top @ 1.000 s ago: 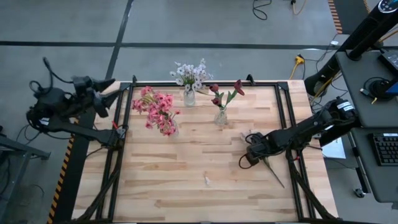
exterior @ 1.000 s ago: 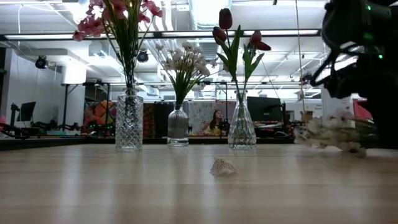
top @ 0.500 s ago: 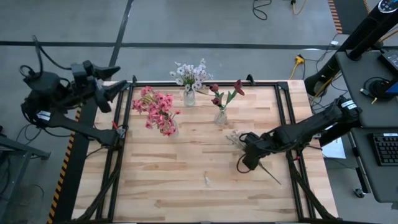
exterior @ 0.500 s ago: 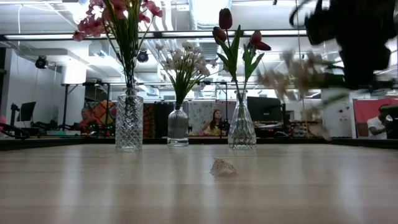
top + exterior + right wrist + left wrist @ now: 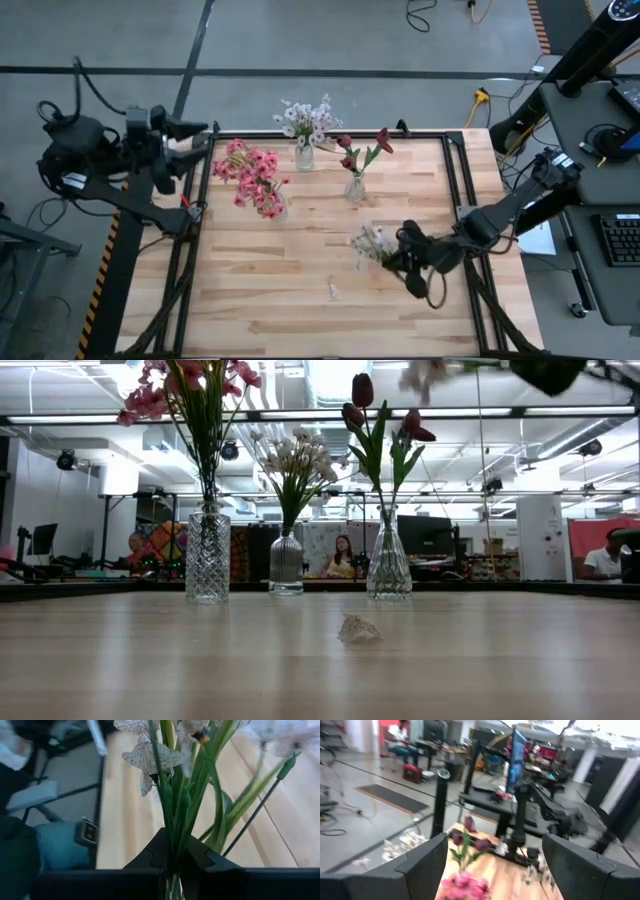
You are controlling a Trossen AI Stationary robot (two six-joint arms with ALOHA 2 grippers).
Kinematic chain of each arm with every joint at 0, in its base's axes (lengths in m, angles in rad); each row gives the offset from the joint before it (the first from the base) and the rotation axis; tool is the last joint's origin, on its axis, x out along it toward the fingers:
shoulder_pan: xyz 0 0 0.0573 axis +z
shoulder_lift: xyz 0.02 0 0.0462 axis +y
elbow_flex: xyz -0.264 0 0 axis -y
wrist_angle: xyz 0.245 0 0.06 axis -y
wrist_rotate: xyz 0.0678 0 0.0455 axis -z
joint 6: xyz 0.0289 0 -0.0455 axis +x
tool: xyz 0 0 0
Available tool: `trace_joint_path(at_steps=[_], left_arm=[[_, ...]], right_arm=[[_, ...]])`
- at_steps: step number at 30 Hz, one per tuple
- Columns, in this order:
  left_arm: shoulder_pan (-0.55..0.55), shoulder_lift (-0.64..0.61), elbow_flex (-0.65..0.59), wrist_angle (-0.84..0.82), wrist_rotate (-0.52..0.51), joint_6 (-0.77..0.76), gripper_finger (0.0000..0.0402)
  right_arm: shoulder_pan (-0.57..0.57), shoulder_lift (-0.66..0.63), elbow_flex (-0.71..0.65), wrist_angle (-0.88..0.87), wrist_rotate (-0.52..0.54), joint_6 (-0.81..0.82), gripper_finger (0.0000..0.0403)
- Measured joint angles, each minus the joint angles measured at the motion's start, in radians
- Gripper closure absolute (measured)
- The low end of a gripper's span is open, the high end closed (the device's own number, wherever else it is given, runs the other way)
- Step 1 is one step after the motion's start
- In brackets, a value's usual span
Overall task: Sort flowers into vase by color
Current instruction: Put the white flower into the top transparent vase
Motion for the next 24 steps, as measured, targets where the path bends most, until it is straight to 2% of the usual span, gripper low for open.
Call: trace_joint_path(at_steps=[6,18,24], left_arm=[[-0.142,0.061,-0.001,-0.004,-0.071,-0.059,0.0096],[-0.605,0.180,0.012,-0.003,-0.612,-0.168,0.0096],[-0.788,0.265,0.013,0.050,-0.749,-0.189,0.0096]], right_arm=[[0.048,0.021,-0.002,0.139,0.030,-0.137,0.0383],[0.053,0.021,-0.002,0.283,0.028,-0.417,0.0383],[0.053,0.021,-0.002,0.306,0.022,-0.460,0.0383]])
